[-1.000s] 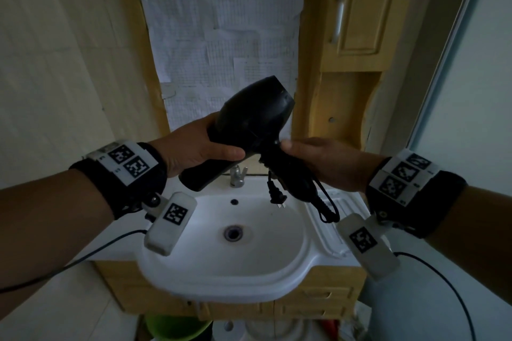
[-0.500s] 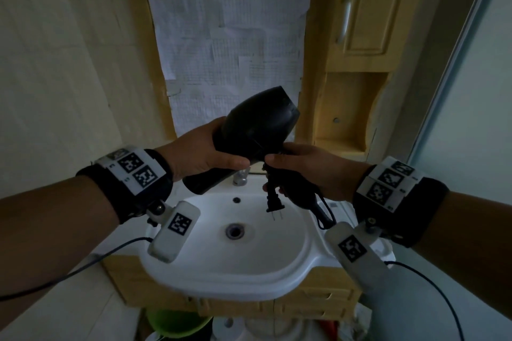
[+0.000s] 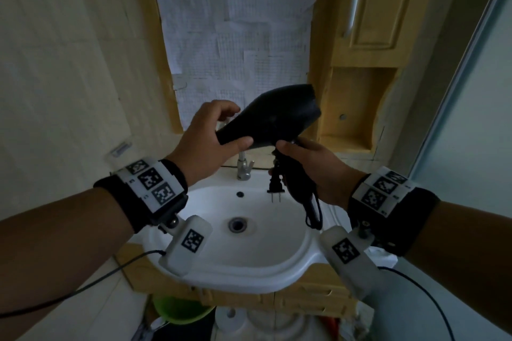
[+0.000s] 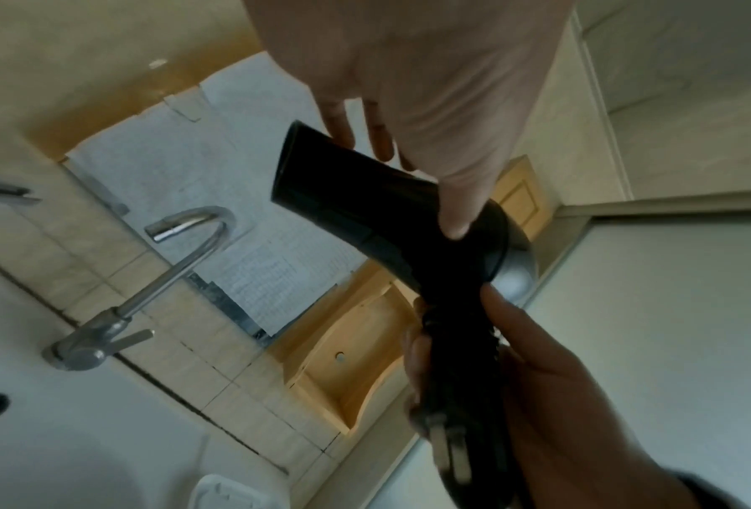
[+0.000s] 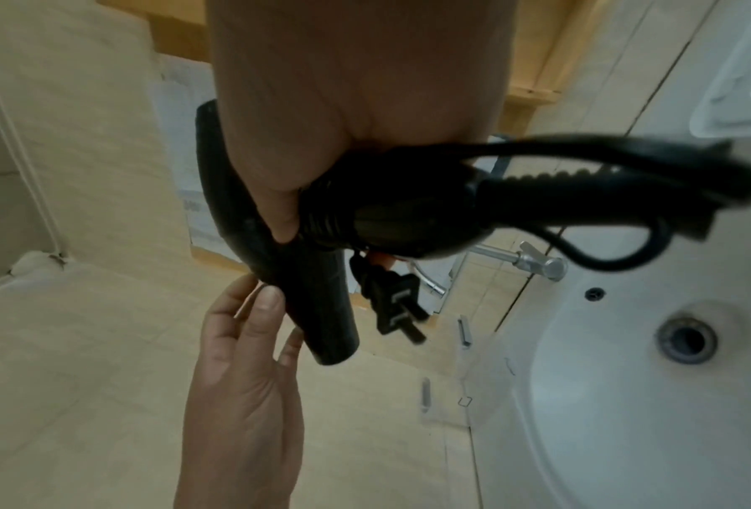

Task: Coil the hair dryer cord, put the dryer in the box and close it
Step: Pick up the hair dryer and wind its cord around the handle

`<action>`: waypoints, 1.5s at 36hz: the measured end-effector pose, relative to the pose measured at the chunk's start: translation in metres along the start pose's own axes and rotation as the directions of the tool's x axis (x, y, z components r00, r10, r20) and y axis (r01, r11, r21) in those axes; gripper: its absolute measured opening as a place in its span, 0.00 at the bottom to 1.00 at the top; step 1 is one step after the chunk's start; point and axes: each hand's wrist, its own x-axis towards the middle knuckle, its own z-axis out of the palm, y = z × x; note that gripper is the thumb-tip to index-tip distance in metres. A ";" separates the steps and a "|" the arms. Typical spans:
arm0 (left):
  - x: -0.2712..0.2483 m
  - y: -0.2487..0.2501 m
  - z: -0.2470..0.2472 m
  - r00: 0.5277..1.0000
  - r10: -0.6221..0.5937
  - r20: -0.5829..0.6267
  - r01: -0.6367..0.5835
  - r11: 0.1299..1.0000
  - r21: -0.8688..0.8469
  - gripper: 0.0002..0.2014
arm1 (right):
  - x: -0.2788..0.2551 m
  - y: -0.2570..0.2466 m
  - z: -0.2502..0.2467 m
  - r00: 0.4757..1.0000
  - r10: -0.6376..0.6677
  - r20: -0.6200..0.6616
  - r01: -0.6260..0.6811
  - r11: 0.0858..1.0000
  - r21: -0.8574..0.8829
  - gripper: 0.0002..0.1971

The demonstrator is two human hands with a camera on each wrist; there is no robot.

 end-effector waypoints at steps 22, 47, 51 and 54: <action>-0.014 0.038 0.043 0.908 0.237 0.346 -0.236 0.971 -0.048 0.14 | -0.033 -0.004 -0.024 0.980 0.117 0.163 -0.165 0.932 0.323 0.19; -0.010 0.019 0.038 0.965 0.138 0.222 -0.123 0.989 -0.083 0.10 | -0.031 -0.008 -0.017 0.994 0.049 0.100 -0.085 0.915 0.395 0.18; -0.007 0.018 0.035 0.978 -0.014 0.210 0.044 0.989 -0.140 0.10 | -0.029 -0.006 -0.016 0.995 0.019 0.100 -0.058 0.914 0.401 0.19; -0.006 0.016 0.033 0.976 -0.075 0.203 0.099 0.989 -0.111 0.10 | -0.029 -0.009 -0.014 0.993 -0.007 0.121 -0.041 0.918 0.394 0.14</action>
